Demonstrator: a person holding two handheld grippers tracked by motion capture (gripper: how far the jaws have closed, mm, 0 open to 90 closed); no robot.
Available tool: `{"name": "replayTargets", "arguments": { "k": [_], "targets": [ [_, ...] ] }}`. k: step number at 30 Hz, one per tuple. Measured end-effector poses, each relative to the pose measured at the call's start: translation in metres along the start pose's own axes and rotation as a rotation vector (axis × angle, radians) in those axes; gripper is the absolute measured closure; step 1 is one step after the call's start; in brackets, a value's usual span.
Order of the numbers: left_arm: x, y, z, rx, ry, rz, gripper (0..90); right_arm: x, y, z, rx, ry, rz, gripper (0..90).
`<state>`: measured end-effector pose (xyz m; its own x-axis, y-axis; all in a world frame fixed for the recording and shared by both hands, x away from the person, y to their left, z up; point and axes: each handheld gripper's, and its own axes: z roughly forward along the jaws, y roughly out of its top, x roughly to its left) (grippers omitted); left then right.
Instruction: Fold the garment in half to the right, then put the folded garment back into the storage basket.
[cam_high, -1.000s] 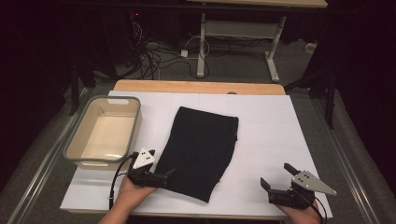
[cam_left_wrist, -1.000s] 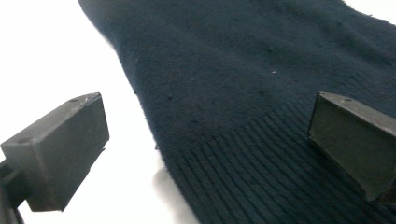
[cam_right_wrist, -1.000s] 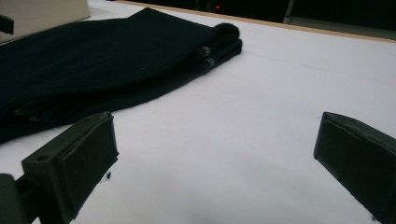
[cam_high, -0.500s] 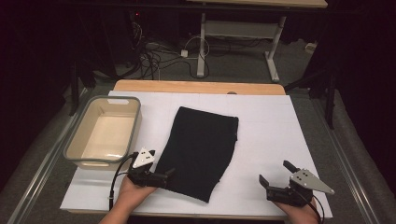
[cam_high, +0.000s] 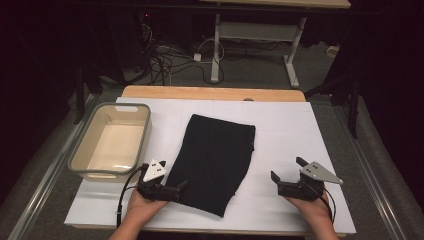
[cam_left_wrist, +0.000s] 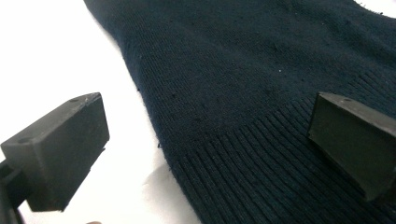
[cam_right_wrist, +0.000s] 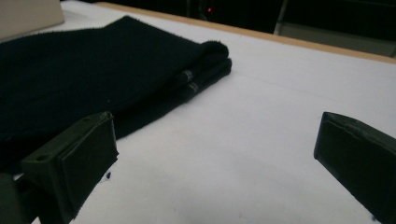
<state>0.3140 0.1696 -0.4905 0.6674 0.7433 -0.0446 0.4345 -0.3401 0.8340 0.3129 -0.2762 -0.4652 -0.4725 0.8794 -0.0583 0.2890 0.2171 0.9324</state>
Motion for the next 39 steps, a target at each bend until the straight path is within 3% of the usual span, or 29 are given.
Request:
{"name": "replayTargets", "arguments": {
  "k": [4, 12, 23, 29, 39],
  "targets": [
    [0.001, 0.0, 0.0, 0.0, -0.009, -0.005, 0.0, 0.001, -0.003, -0.003, -0.015, 0.011, -0.006, 0.0],
    [0.001, 0.0, 0.0, 0.0, 0.011, -0.018, 0.0, -0.008, -0.009, -0.007, -0.02, 0.011, 0.015, 0.0],
    [-0.002, 0.001, 0.003, 0.029, 0.035, -0.006, 0.0, -0.008, -0.011, -0.015, -0.027, 0.01, -0.009, 0.0],
    [-0.005, 0.004, 0.007, 0.076, 0.042, 0.025, 0.0, -0.004, -0.012, -0.013, -0.015, 0.015, -0.025, 0.0],
    [-0.005, 0.007, 0.001, 0.173, 0.0, -0.012, 0.0, -0.001, -0.013, -0.012, -0.002, 0.013, -0.04, 0.0]
  ]
}}
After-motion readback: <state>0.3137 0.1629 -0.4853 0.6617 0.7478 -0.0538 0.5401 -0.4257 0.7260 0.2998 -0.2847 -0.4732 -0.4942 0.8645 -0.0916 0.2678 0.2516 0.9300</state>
